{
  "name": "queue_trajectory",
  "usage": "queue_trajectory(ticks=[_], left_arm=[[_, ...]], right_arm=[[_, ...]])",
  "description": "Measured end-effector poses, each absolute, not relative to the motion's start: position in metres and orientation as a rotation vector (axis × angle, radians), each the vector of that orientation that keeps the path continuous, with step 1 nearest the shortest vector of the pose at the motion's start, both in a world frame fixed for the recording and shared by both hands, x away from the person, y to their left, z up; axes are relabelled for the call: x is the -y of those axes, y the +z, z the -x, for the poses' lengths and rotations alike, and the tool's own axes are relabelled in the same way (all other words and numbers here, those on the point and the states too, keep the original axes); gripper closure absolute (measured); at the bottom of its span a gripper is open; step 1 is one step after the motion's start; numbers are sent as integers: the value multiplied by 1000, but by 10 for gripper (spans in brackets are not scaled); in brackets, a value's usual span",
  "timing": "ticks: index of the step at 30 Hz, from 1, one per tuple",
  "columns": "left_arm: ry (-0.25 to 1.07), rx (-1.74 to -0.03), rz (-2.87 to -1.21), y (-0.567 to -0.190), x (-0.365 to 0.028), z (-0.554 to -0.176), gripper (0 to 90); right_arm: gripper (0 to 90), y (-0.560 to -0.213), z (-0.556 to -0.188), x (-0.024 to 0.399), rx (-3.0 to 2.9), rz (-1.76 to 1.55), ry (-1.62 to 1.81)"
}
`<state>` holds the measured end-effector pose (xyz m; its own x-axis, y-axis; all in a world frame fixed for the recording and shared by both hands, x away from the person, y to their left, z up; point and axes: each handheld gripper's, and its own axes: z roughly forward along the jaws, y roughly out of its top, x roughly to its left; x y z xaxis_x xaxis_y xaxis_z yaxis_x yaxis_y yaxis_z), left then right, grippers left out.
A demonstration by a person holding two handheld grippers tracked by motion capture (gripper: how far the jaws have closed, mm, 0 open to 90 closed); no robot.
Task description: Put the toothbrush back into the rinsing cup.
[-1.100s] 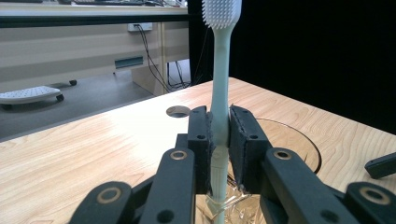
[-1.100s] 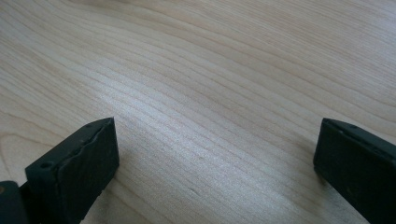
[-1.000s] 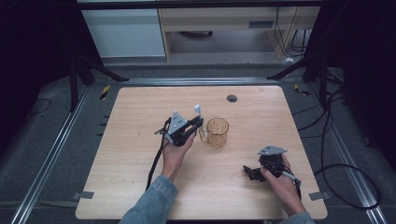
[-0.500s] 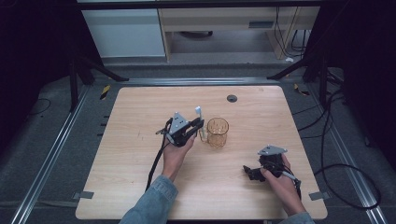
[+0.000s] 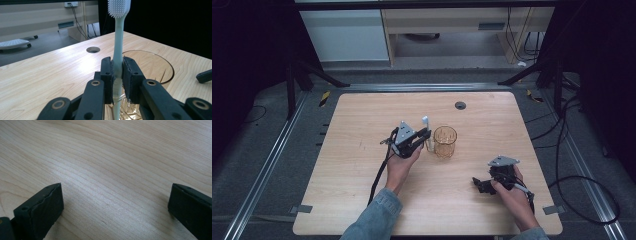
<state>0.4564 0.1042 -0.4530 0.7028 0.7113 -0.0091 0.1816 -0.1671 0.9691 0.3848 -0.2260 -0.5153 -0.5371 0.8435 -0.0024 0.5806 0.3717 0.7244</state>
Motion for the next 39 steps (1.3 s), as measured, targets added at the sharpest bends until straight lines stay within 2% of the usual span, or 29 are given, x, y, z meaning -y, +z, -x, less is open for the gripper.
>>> queue_trajectory(ticks=[39], left_arm=[[522, -738, -1747, -457, -105, -457, 779]], right_arm=[[5, -515, -385, 226, -2263, -1242, 967]])
